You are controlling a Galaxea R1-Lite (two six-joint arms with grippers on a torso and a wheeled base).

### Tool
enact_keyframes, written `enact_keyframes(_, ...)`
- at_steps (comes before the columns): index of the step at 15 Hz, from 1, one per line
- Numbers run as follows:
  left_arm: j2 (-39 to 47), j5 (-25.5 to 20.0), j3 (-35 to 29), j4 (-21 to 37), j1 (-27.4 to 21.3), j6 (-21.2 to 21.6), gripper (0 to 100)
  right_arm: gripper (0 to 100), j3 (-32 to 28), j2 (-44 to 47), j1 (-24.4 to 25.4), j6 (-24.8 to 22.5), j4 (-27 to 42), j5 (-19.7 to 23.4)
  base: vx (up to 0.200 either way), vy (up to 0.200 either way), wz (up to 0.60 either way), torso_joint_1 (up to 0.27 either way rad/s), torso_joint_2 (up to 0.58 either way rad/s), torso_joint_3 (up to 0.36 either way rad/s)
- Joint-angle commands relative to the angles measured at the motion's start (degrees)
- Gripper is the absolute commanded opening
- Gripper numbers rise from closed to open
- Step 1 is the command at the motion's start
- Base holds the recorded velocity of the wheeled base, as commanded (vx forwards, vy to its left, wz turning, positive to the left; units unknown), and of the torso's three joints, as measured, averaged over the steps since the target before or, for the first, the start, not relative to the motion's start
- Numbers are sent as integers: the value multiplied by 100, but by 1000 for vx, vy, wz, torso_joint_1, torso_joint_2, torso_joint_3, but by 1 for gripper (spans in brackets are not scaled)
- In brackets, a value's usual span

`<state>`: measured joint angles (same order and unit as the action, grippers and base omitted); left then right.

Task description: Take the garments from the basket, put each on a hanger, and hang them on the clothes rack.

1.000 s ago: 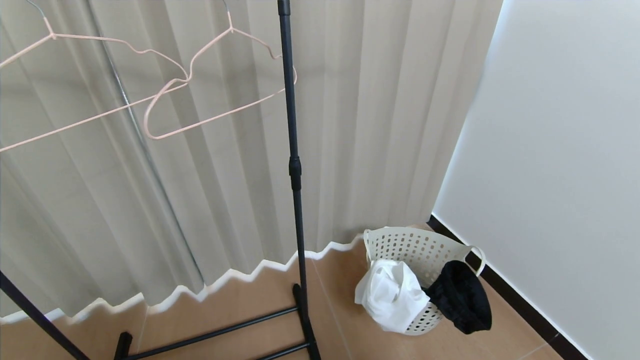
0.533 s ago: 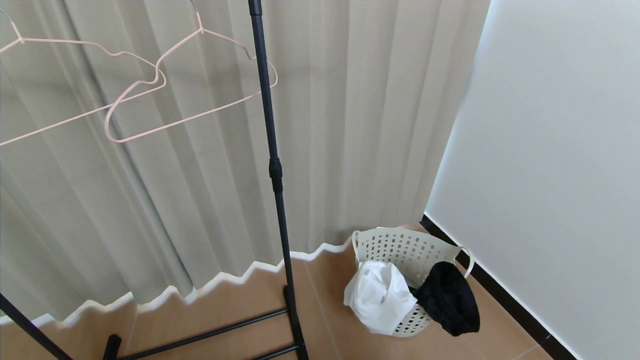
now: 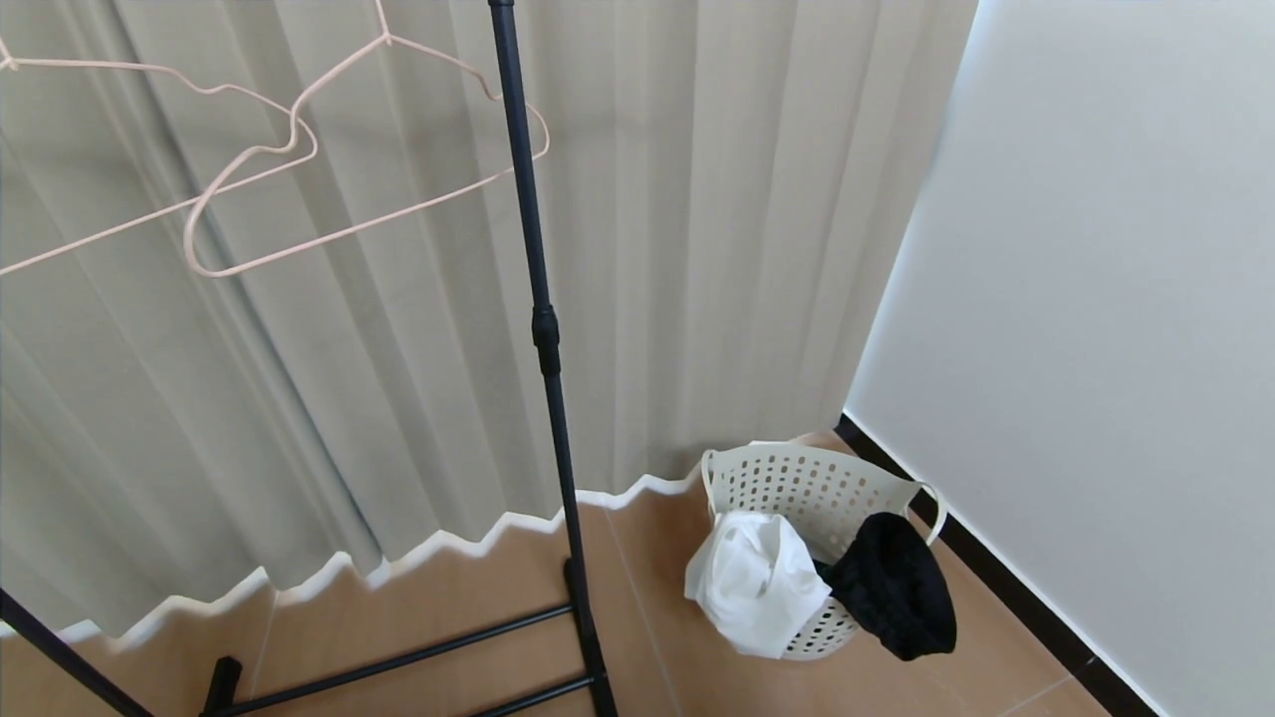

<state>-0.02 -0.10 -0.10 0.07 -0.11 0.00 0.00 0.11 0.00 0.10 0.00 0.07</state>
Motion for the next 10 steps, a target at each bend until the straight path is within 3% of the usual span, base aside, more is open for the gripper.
enact_keyframes(1, 2, 1, -8, 1, -7, -9, 100, 100, 0, -2, 0, -1, 0, 1, 0, 0, 0, 7, 7, -163)
enact_keyframes(10, 2, 1, -8, 1, -7, -26, 100, 100, 0, -2, 0, -1, 0, 1, 0, 0, 0, 4, 2, -193)
